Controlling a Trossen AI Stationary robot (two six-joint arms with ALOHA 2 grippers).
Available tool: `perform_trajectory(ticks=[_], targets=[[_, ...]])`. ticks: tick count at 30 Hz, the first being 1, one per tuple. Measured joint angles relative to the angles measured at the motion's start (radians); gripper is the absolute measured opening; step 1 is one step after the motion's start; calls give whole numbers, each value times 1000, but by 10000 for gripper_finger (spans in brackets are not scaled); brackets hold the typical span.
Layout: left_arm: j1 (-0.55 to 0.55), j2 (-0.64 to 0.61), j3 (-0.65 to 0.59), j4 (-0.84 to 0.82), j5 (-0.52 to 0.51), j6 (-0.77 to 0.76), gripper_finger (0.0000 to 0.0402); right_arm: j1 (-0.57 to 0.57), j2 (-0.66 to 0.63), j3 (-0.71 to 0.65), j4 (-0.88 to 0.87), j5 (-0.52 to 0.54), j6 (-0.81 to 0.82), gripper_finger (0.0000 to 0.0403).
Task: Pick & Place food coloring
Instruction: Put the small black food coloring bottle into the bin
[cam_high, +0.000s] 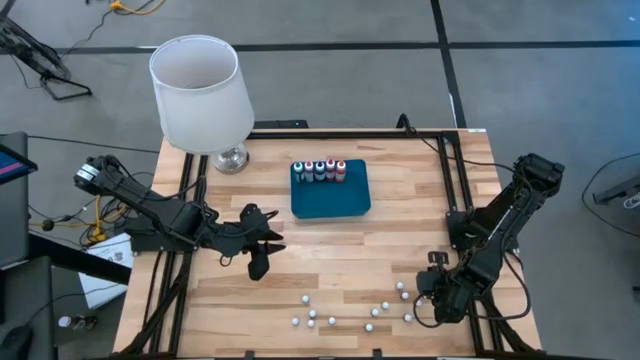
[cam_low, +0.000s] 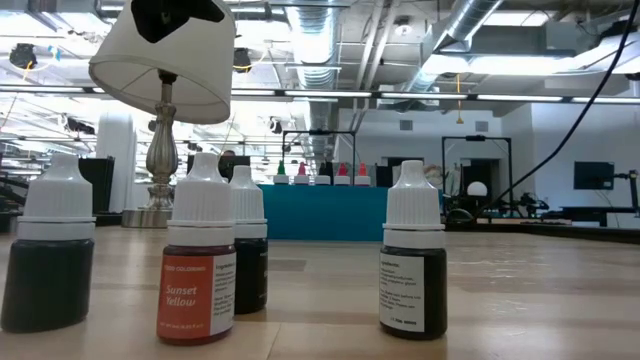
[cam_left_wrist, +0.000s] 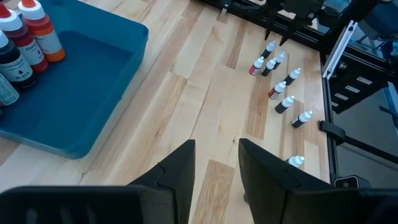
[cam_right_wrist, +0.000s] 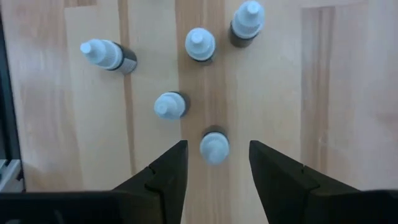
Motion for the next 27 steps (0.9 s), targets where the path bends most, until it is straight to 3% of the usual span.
perform_trajectory(ticks=[13,27], targets=[[0,0,0,0,0,0,114,-6,0,-53,73,-17,27,161],[0,0,0,0,-1,6,114,-8,0,-53,69,-19,26,120]])
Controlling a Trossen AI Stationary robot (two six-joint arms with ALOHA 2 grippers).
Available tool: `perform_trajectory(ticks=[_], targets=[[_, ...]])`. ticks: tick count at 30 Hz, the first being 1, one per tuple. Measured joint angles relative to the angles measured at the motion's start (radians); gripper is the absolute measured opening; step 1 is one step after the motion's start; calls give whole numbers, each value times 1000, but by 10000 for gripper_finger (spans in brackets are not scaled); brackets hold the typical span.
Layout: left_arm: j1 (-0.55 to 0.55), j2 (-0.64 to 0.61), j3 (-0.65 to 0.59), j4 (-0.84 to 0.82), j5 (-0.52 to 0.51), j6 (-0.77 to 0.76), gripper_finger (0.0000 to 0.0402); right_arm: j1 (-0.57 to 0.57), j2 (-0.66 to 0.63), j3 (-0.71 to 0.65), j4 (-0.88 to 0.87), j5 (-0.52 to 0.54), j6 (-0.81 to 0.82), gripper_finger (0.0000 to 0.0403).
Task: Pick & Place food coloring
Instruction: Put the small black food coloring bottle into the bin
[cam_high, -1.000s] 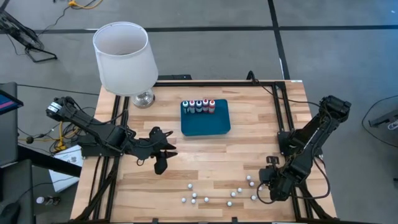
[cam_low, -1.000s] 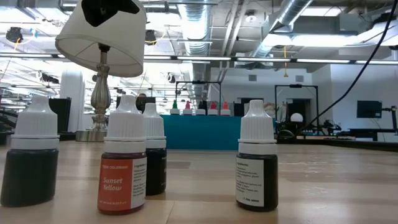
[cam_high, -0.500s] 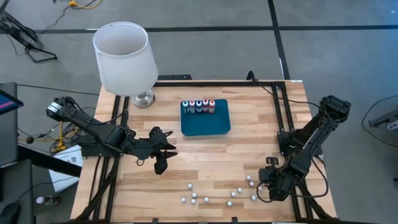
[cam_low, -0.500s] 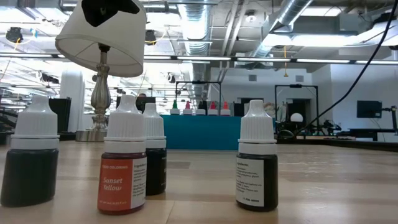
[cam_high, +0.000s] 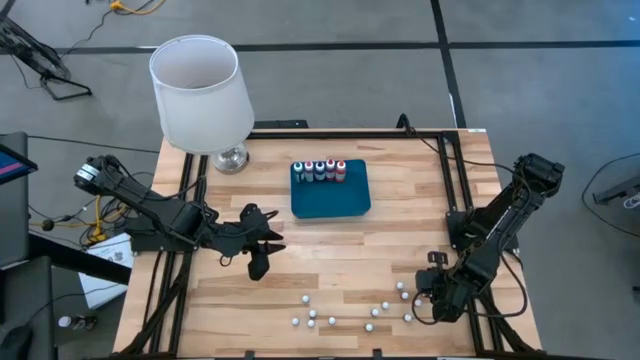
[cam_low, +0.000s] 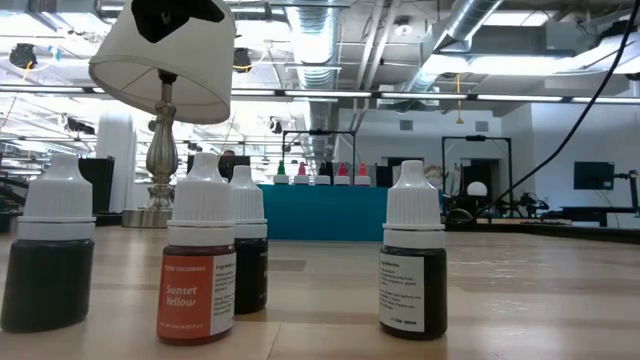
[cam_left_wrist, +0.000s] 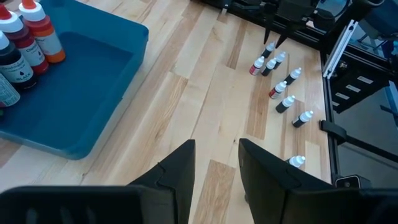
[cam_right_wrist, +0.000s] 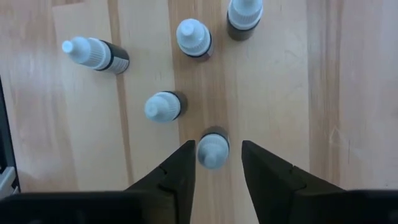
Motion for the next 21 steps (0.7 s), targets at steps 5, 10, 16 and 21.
perform_trajectory(ticks=[5,10,16,21], targets=[[0,0,0,0,-1,0,114,0,0,0,1,-1,-8,110],[0,0,0,0,-2,0,114,0,0,0,3,-2,-8,101],[0,0,0,0,-2,0,114,0,0,0,3,-2,-8,79],[0,0,0,0,-1,0,114,0,0,0,3,-2,-2,60]])
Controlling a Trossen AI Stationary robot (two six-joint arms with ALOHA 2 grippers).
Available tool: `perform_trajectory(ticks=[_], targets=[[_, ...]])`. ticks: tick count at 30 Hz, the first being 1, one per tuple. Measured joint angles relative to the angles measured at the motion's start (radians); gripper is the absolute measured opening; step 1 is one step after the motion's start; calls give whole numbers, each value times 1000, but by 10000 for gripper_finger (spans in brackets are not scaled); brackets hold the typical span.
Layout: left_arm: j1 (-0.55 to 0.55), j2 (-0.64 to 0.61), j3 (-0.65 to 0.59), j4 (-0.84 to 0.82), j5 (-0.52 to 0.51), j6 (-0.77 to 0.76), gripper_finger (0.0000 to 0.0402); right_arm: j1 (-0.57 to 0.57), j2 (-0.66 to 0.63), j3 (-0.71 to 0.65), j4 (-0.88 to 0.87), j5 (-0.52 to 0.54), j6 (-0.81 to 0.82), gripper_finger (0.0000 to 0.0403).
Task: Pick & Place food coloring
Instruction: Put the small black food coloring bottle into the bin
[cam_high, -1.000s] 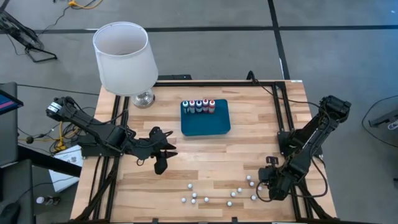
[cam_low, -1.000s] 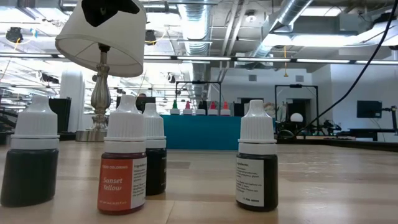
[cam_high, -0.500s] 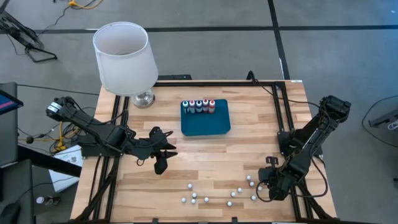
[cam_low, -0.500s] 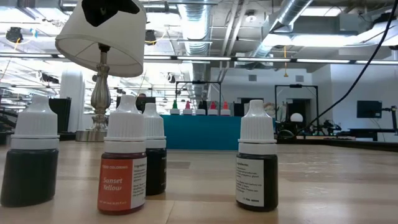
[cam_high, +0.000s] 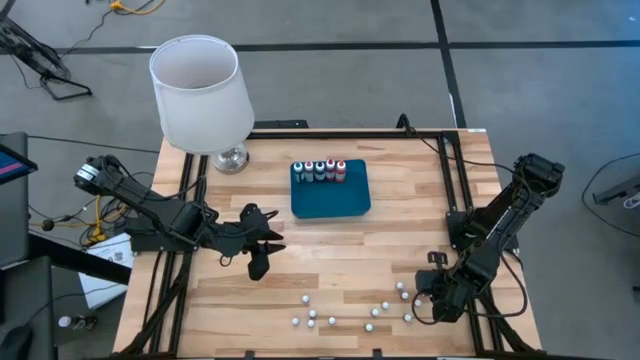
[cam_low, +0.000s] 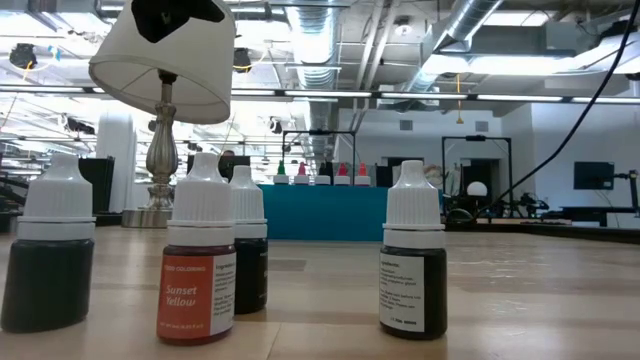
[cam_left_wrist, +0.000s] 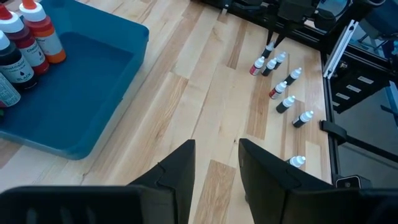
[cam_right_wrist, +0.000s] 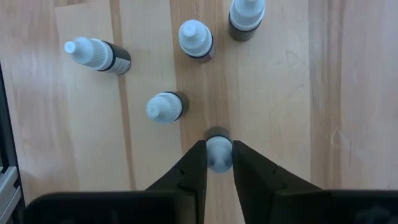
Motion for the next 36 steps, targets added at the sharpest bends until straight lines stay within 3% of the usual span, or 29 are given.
perform_trajectory(ticks=[14,22,36], targets=[[0,0,0,0,0,2,114,0,-1,5,-4,-4,41,46],[0,0,0,-1,0,27,114,-33,-3,57,-89,-6,36,45],[0,0,0,-1,0,57,114,-204,-4,278,-313,-24,-190,45]])
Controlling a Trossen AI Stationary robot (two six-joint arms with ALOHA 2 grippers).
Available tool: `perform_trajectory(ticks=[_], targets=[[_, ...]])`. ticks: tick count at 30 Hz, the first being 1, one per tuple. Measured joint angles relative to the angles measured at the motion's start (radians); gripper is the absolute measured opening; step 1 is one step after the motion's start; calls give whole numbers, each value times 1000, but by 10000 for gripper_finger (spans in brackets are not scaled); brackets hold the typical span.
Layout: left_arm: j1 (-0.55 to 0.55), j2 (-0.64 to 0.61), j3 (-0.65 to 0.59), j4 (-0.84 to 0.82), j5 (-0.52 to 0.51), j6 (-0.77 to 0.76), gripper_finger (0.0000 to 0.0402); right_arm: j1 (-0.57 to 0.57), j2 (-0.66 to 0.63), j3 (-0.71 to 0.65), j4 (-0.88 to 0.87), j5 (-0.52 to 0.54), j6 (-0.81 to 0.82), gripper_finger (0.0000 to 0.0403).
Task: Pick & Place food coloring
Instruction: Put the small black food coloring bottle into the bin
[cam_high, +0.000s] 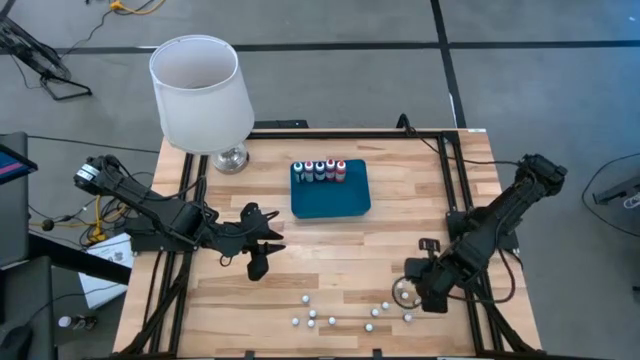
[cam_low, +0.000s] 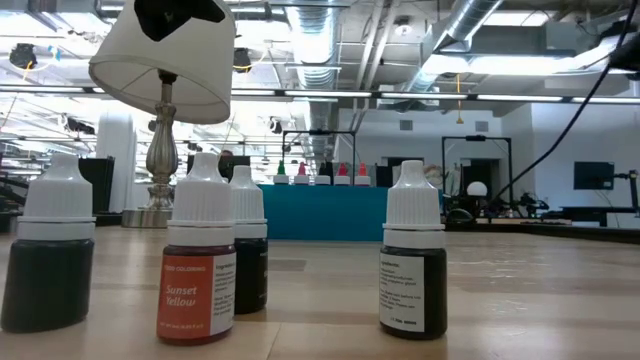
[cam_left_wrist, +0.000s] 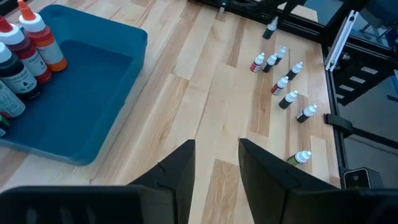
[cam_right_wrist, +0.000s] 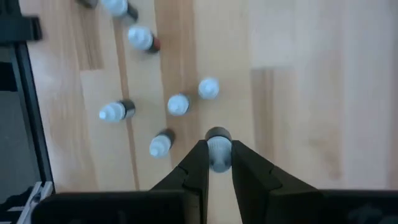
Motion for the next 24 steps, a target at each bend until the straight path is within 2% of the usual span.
perform_trajectory(ticks=[11,17,24], targets=[[0,0,0,-51,33,-1,114,-306,0,188,-62,0,-304,45],[0,0,0,-94,74,6,114,-516,0,227,-64,0,-434,45],[0,0,0,-127,88,103,114,-765,4,256,-13,0,-577,45]])
